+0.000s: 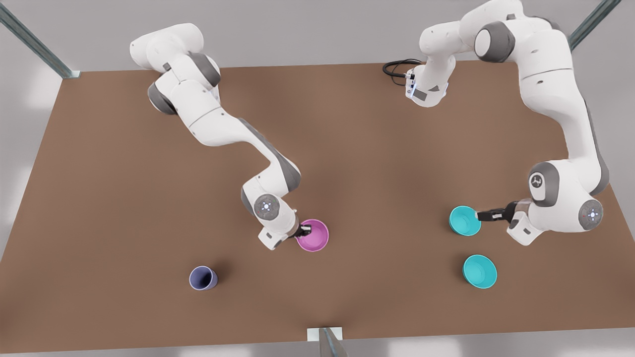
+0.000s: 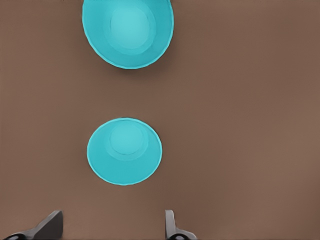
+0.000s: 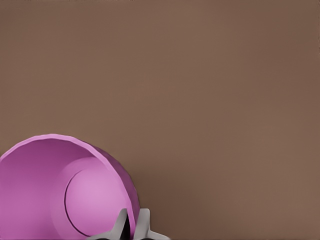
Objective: Stack the blue bowl on the pink bowl
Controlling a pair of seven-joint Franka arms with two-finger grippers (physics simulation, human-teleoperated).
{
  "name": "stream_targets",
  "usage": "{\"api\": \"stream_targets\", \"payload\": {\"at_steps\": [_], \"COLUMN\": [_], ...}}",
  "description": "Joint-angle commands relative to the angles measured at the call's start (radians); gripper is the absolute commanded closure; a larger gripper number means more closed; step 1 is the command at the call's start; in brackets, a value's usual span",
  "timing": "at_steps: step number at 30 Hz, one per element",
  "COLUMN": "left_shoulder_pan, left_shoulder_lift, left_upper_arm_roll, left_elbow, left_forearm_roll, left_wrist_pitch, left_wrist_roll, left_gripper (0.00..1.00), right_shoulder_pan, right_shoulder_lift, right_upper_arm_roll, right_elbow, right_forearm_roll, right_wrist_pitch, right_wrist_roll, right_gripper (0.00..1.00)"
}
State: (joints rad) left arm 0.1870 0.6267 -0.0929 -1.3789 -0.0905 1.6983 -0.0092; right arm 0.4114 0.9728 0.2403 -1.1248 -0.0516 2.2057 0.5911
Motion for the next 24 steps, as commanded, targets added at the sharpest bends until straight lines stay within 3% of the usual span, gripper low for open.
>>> {"api": "stream_targets", "payload": {"at_steps": [1,3,4,5,6,13,15,16,19,21,24], "left_shoulder_pan": [0.005,0.006,0.008,0.008,0.014,0.014,0.006,0.008,0.008,0.012,0.003], "left_shoulder_lift": [0.050,0.093,0.097,0.108,0.113,0.122,0.145,0.148,0.142,0.133,0.116], "left_upper_arm_roll": [0.018,0.035,0.036,0.036,0.038,0.045,0.045,0.045,0.045,0.044,0.044], "left_elbow": [0.006,-0.002,-0.015,-0.028,-0.034,-0.174,-0.174,-0.174,-0.174,-0.172,-0.170], "left_forearm_roll": [-0.015,-0.020,-0.020,-0.018,-0.018,-0.018,-0.018,-0.018,-0.018,-0.020,-0.018], "left_wrist_pitch": [0.204,0.264,0.265,0.268,0.268,0.322,0.345,0.345,0.340,0.328,0.294], "left_wrist_roll": [0.199,0.253,0.255,0.285,0.323,0.357,0.357,0.357,0.356,0.356,0.356], "left_gripper": [0.00,0.00,0.00,0.00,0.00,0.00,0.01,0.16,0.75,0.79,0.79], "right_shoulder_pan": [0.000,-0.002,-0.002,-0.002,-0.002,-0.049,-0.094,-0.152,-0.345,-0.557,-0.663], "right_shoulder_lift": [0.007,0.007,0.007,0.007,0.007,-0.057,-0.109,-0.140,-0.279,-0.287,-0.354], "right_upper_arm_roll": [0.001,0.001,0.002,0.002,0.001,0.002,0.001,-0.001,-0.003,-0.003,0.000], "right_elbow": [0.003,0.003,0.003,0.002,0.002,-0.010,-0.013,-0.029,-0.178,-0.151,-0.030], "right_forearm_roll": [-0.008,-0.007,-0.005,-0.005,-0.005,-0.011,-0.016,-0.016,-0.017,-0.019,-0.030], "right_wrist_pitch": [0.043,0.055,0.057,0.061,0.062,0.049,-0.041,-0.141,-0.274,-0.316,-0.584], "right_wrist_roll": [0.366,0.366,0.366,0.366,0.366,0.355,0.303,0.160,-0.317,-0.783,-0.944], "right_gripper": [0.79,0.79,0.55,0.06,0.00,0.00,0.00,0.00,0.00,0.00,0.00]}}
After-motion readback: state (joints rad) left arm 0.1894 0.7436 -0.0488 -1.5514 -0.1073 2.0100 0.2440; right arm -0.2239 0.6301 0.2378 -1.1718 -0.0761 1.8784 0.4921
